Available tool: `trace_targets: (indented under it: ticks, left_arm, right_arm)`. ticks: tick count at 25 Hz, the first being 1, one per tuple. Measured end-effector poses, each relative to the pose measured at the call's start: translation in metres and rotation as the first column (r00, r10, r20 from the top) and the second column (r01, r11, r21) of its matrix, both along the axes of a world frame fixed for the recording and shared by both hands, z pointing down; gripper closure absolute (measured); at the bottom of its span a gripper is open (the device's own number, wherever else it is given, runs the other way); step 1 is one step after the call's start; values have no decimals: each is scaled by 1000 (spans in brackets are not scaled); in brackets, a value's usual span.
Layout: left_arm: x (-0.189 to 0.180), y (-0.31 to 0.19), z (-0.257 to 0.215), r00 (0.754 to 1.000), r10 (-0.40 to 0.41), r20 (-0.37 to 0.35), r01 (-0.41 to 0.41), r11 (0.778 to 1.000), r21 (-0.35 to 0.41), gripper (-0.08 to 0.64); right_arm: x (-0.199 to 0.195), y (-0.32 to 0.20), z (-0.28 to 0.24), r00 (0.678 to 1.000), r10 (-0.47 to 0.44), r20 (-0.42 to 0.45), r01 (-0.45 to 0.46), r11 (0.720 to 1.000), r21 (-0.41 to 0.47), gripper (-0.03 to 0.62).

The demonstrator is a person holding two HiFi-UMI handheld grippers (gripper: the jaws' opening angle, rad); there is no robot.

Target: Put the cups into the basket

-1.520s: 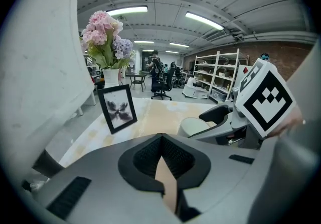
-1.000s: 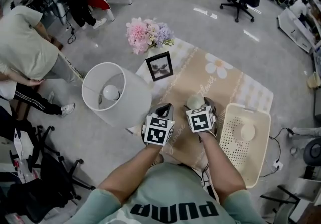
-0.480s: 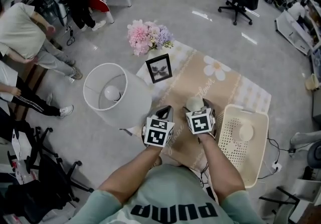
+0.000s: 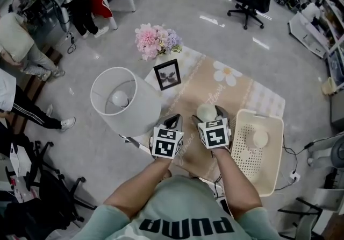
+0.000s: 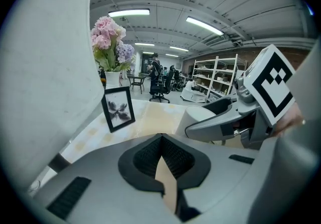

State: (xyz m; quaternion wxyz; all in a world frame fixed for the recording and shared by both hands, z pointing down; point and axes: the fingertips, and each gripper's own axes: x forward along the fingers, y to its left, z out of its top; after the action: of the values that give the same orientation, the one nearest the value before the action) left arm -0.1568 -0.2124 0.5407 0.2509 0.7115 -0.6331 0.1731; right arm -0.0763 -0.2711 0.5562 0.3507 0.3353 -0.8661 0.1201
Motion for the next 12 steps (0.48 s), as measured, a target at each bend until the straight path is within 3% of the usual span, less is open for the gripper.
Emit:
trace_targets:
  ticks: [12]
  left_arm:
    - [12,21,-23,998,63,-14,-62,996,60,555]
  right_arm:
    - [14,50,-53,997,30,64,-33,999,38,199]
